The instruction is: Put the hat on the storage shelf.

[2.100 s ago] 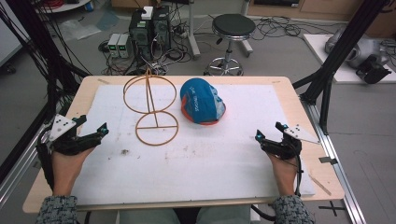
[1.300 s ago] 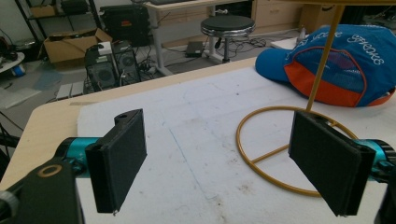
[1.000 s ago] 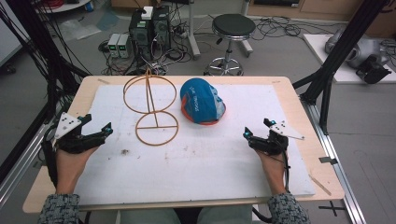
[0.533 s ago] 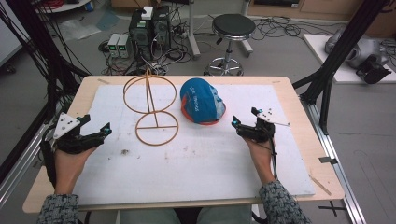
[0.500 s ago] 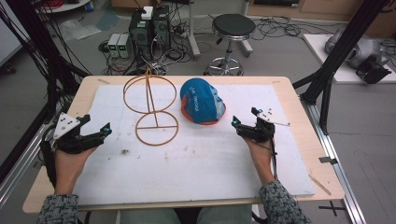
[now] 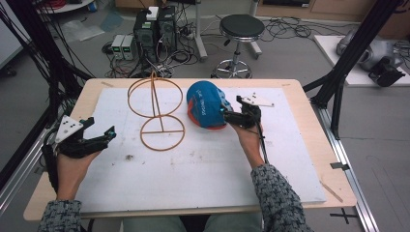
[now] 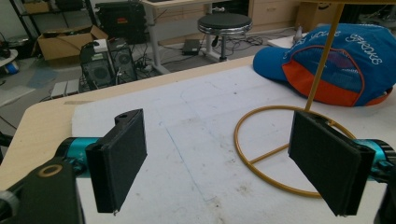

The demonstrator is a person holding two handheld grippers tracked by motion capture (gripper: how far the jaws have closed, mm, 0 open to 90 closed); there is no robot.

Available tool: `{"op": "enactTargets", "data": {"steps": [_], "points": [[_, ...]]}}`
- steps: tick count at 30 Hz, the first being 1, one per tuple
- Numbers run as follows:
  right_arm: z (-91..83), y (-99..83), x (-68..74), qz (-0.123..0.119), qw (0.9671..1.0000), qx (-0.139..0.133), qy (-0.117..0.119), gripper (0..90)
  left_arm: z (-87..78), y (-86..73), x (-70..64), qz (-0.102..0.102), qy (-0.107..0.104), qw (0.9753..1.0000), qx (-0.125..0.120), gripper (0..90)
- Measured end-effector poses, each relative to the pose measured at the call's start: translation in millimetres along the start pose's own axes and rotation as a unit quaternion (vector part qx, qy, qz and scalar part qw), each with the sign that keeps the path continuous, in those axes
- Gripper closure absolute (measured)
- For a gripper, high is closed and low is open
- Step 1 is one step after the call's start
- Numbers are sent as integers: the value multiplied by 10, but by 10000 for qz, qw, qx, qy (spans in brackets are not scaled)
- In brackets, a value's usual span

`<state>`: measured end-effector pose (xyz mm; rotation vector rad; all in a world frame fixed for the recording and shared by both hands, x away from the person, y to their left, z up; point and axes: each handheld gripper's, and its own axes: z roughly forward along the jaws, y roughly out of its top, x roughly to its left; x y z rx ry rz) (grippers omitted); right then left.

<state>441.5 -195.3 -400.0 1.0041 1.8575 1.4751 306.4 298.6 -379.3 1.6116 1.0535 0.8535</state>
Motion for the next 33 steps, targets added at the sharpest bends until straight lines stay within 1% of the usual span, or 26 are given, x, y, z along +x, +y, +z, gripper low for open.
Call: {"op": "enactTargets", "data": {"steps": [1, 2, 3, 5, 7, 8, 9, 10, 11, 12, 14, 15, 17, 19, 22, 23, 26, 27, 28, 29, 30, 32, 33], "points": [[82, 27, -26, 51, 10000, 17, 9, 198, 1, 3, -6, 16, -21, 10000, -15, 195], [82, 27, -26, 51, 10000, 17, 9, 198, 1, 3, -6, 16, -21, 10000, -15, 195], [109, 31, -36, 105, 9999, 38, 46, 200, 1, 4, -6, 28, -22, 10000, -13, 195], [199, 38, -58, 252, 9994, 144, 162, 246, 4, 3, -3, 24, -25, 10000, -17, 195], [229, 41, -58, 264, 9993, 178, 183, 261, 2, 2, 2, 21, -10, 10000, -15, 195], [283, 41, -46, 272, 9989, 276, 282, 301, -1, 4, 4, 14, -15, 10000, -22, 195], [283, 41, -46, 272, 9989, 276, 282, 301, -7, 8, 6, 13, -6, 10000, -26, 195], [334, 40, -26, 228, 9987, 357, 269, 357, -19, 19, 11, 16, 8, 10000, -50, 196], [334, 40, -26, 228, 9987, 357, 269, 357, -19, 19, 11, 16, 8, 10000, -50, 196], [362, 43, 13, 69, 9987, 465, 186, 428, -25, 25, 12, 18, 21, 10000, -65, 196], [375, 49, 32, 0, 9986, 492, 200, 498, -30, 30, 14, 15, 23, 10000, -80, 196], [375, 53, 37, -55, 9987, 493, 142, 551, -29, 31, 13, 19, 28, 10000, -82, 196], [366, 62, 30, -86, 9986, 517, 87, 649, -26, 29, 12, 17, 30, 10000, -74, 196], [352, 73, 18, -58, 9987, 511, -10, 728, -24, 29, 7, 26, 19, 10000, -65, 196], [351, 85, 8, -117, 9984, 554, -44, 820, -24, 35, 3, 37, 12, 10000, -71, 196], [350, 88, 4, -142, 9984, 538, -33, 834, -23, 35, 1, 38, 10, 10000, -71, 196], [349, 95, -15, -9, 9988, 499, 22, 858, -22, 35, -1, 41, 23, 10000, -66, 196], [349, 95, -15, -9, 9988, 499, 22, 858, -20, 35, -2, 43, 19, 10000, -67, 196], [358, 119, -22, 111, 9986, 513, 38, 868, -18, 34, -3, 45, 20, 10000, -62, 196], [358, 119, -22, 111, 9986, 513, 38, 868, -18, 34, -3, 54, 17, 10000, -56, 196], [361, 141, -20, 134, 9987, 482, 43, 870, -16, 34, -4, 51, 16, 10000, -58, 196], [376, 254, 18, 178, 9990, 403, 37, 874, -16, 34, -4, 47, 12, 10000, -53, 196], [376, 254, 18, 178, 9990, 403, 37, 874, -16, 34, -3, 45, 14, 10000, -53, 196]]}}
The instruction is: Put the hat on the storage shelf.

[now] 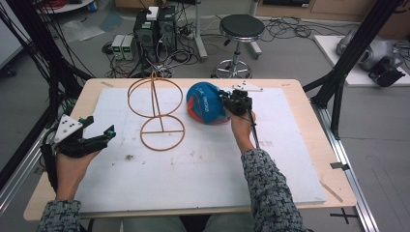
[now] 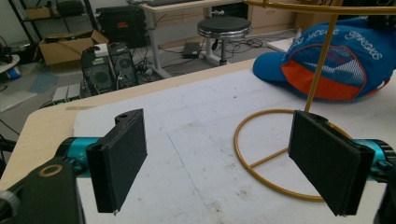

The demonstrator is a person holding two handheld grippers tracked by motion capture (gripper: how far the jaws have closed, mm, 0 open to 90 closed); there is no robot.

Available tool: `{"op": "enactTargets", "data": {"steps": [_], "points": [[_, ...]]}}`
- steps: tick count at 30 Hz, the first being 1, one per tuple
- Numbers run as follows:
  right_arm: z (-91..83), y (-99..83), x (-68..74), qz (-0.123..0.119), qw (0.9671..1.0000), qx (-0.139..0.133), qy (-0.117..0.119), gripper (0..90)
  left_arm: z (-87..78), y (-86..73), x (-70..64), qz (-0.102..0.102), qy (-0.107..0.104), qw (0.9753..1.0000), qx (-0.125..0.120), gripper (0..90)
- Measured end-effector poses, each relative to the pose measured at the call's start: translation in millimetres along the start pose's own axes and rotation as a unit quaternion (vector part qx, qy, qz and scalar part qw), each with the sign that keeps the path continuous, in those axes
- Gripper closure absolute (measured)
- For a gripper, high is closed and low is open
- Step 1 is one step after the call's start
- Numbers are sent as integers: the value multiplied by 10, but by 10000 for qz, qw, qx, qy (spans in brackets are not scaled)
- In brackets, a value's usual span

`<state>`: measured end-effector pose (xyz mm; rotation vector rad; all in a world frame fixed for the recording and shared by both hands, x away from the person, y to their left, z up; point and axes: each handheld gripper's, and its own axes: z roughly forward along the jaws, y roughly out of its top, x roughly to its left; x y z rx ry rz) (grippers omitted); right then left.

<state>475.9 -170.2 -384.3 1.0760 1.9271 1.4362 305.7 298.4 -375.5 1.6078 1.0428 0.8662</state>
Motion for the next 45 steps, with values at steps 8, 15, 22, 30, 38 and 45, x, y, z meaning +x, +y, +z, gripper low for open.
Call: {"op": "enactTargets", "data": {"steps": [8, 15, 22, 30, 38, 45], "points": [[98, 370, 82, 553, 9984, -135, -72, 878, -13, 18, -2, 7, -11, 10000, -25, 196], [148, 613, 95, 838, 9961, -288, -17, 879, -35, 45, -2, 17, -25, 10000, -78, 196], [182, 887, 199, 768, 9963, -369, -86, 880, -47, 59, 4, 27, -21, 9999, -103, 196], [157, 1215, 303, 938, 9931, -710, -13, 880, -53, 66, 9, -1, -18, 9999, -144, 197], [92, 1524, 417, 1040, 9894, -1007, 85, 880, -55, 75, 2, 7, -49, 9999, -150, 197], [17, 1761, 520, 901, 9881, -1237, 162, 880, -77, 95, 10, -4, -41, 9998, -195, 197]]}}
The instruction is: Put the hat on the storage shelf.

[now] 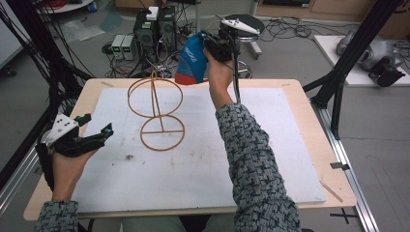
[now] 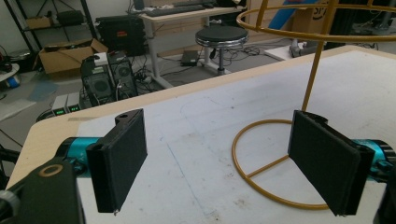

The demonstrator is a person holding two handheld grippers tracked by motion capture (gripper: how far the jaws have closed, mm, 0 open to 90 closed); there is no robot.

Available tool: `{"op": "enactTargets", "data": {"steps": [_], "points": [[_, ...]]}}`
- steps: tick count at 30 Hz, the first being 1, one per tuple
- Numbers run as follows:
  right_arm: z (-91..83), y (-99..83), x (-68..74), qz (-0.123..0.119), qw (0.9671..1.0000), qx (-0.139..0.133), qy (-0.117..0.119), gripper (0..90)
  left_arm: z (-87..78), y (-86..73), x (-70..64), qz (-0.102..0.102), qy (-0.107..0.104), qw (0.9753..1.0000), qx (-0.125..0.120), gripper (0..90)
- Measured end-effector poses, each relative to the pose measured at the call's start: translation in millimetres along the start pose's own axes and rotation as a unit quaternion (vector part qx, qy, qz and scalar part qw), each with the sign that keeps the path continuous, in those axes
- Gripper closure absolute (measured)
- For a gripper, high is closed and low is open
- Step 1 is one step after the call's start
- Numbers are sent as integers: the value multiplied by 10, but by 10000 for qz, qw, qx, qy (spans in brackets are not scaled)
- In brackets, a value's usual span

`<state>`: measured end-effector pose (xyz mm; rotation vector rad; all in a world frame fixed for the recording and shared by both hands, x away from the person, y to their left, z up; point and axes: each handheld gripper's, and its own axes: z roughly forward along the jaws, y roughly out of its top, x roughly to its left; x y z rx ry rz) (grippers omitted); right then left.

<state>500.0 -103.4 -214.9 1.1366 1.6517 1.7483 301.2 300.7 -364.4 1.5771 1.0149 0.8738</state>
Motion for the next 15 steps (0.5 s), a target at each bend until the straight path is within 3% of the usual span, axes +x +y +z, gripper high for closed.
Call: {"op": "enactTargets", "data": {"steps": [10, 15], "points": [[-49, 334, 300, -233, 9992, -222, 247, 880, 1, 0, 6, 11, 0, 10000, 17, 197], [-65, 452, 541, -438, 9976, -294, 455, 880, -3, 5, 4, 6, -7, 10000, 5, 197]]}}
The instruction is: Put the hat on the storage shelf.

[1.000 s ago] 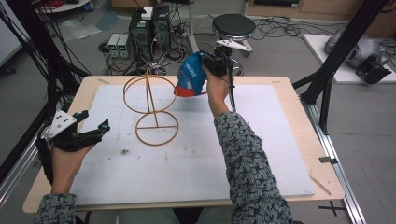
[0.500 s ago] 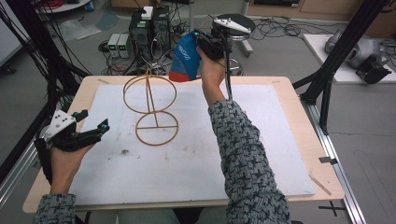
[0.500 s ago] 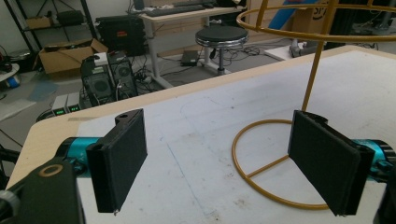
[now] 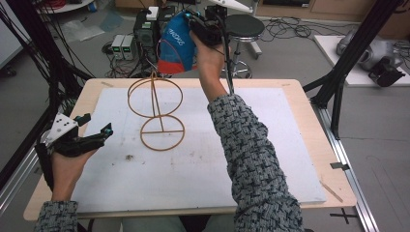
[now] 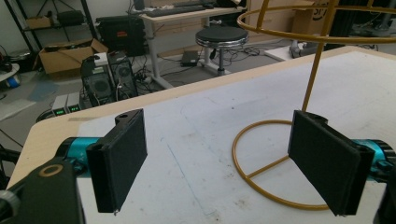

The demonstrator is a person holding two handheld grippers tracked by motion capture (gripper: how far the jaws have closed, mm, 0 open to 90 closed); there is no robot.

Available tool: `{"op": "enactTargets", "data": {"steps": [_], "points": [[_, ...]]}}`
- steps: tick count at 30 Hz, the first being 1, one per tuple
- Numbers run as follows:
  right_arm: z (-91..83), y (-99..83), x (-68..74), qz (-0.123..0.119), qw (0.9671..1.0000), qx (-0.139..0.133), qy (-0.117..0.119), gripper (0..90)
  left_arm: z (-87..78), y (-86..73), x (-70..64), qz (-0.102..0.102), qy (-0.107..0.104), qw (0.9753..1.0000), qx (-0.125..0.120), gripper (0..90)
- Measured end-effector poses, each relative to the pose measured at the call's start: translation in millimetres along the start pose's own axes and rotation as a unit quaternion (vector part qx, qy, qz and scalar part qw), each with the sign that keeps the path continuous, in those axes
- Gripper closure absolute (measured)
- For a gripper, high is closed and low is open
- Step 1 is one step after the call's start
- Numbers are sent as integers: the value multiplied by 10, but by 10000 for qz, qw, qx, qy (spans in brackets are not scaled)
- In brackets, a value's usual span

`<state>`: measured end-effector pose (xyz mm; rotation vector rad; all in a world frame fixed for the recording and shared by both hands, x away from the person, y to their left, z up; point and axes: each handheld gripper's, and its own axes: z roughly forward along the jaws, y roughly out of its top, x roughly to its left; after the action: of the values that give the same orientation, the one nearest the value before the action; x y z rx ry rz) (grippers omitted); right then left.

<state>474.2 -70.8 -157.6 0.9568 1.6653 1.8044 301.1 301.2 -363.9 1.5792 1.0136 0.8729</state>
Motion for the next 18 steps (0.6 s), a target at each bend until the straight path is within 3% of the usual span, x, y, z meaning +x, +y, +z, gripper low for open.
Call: {"op": "enactTargets", "data": {"steps": [13, 18], "points": [[37, 167, 393, -127, 9984, -146, 530, 879, -17, 7, 21, -1, 11, 10000, -9, 197], [37, 143, 473, -142, 9975, -88, 686, 879, -24, 10, 26, -12, 14, 10000, -22, 197]]}}
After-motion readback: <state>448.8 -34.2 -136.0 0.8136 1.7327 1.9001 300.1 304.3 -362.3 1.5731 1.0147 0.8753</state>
